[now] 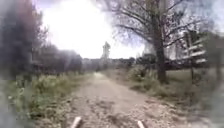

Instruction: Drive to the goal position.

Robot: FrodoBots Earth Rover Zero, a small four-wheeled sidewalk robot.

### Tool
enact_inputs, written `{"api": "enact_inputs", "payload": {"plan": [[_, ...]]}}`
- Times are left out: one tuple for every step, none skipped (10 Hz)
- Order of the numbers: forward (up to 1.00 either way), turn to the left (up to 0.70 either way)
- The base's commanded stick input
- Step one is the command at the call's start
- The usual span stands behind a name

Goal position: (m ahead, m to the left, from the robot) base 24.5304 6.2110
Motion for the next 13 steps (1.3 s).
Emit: {"api": "enact_inputs", "payload": {"plan": [[0.70, 0.00], [0.70, 0.00], [0.70, 0.00], [0.70, 0.00], [0.70, 0.00], [0.70, 0.00], [0.70, 0.00], [0.70, 0.00], [0.70, 0.00], [0.70, 0.00], [0.70, 0.00], [0.70, 0.00], [0.70, 0.00]]}}
